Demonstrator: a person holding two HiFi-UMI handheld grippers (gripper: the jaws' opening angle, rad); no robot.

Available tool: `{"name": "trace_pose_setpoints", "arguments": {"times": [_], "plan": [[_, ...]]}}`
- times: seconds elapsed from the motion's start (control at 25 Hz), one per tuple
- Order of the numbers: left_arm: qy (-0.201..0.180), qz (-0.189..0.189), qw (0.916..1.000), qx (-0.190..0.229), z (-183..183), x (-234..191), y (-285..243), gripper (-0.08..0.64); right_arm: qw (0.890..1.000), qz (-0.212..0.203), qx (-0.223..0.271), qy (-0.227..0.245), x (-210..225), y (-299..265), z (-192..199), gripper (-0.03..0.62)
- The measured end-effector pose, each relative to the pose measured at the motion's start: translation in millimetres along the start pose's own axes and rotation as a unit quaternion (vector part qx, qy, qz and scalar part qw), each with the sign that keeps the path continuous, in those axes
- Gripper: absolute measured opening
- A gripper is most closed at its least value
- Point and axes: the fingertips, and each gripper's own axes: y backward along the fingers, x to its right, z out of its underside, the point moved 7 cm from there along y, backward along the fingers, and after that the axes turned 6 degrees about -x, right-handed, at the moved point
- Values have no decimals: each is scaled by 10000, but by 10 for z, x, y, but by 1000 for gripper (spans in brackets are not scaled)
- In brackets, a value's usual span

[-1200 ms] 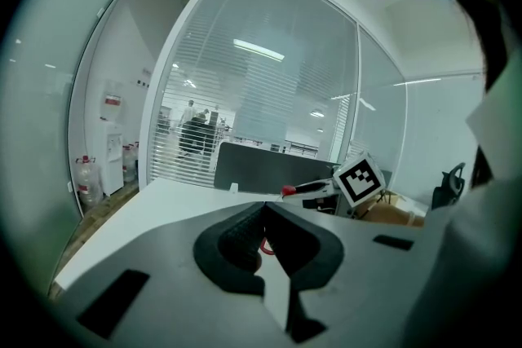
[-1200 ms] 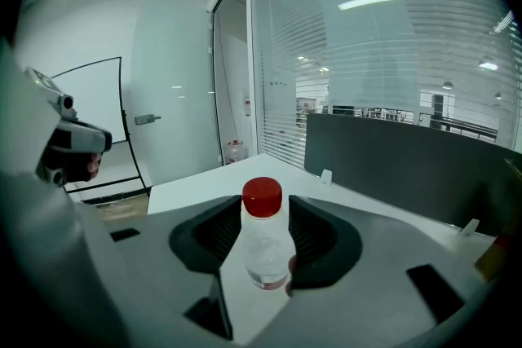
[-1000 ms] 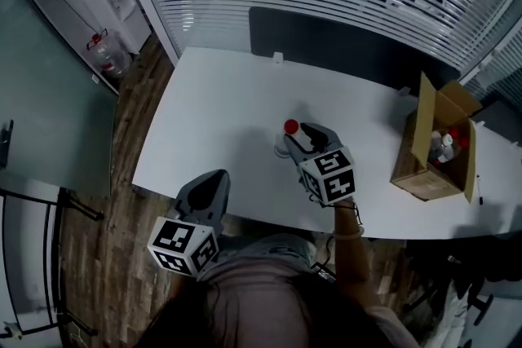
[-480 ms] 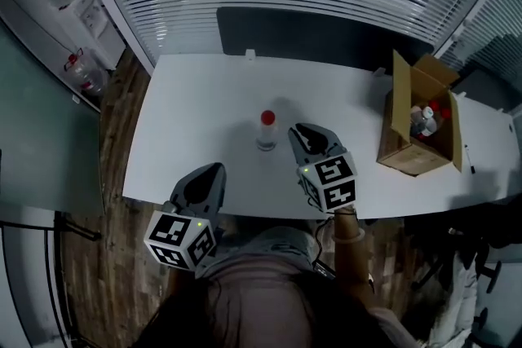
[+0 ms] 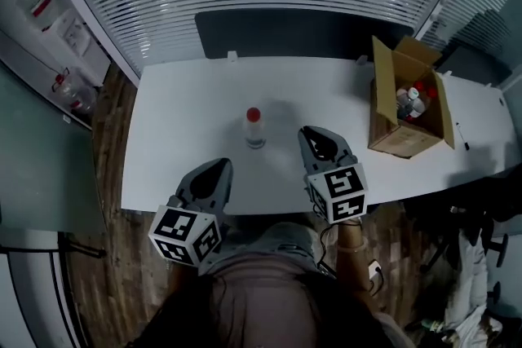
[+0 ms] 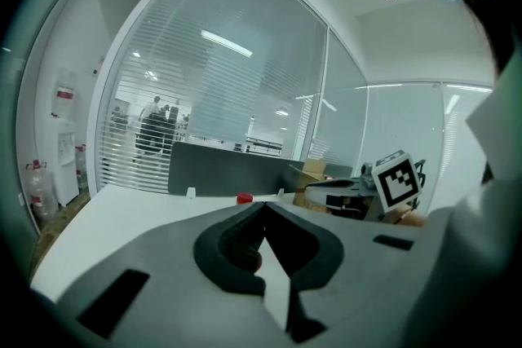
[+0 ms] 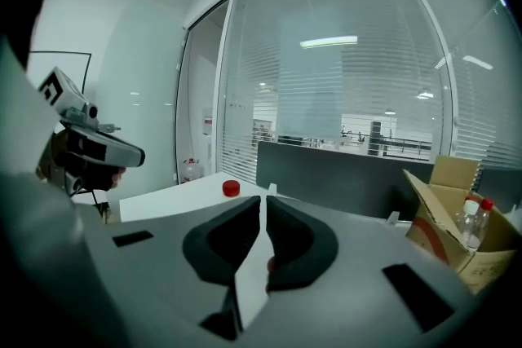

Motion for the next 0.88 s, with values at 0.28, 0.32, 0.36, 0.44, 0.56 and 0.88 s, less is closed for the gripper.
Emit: {"name": "trace_pose_setpoints", "arguments": {"times": [0.28, 0.32, 0.36, 0.44, 0.56, 0.88], "plan": [[-79, 178, 9998, 0, -43, 76, -59, 8, 9989, 367, 174, -231, 58, 291, 26, 38], [-82, 184, 9998, -4, -44, 85, -67, 8, 9987, 393, 198, -246, 63, 325, 28, 38], [-84, 183, 9998, -14, -44, 91, -78, 8, 9985, 422, 223, -257, 70, 356, 30, 37], [-80, 167, 9998, -43, -37, 97, -102, 8, 9981, 493, 236, -291, 86, 403, 44, 32], [-39, 195, 9998, -80, -20, 111, -120, 8, 9975, 583, 196, -344, 102, 443, 79, 28], [-139, 215, 9996, -81, -67, 216, -169, 8, 9970, 639, 168, -409, 134, 544, 123, 26]]}}
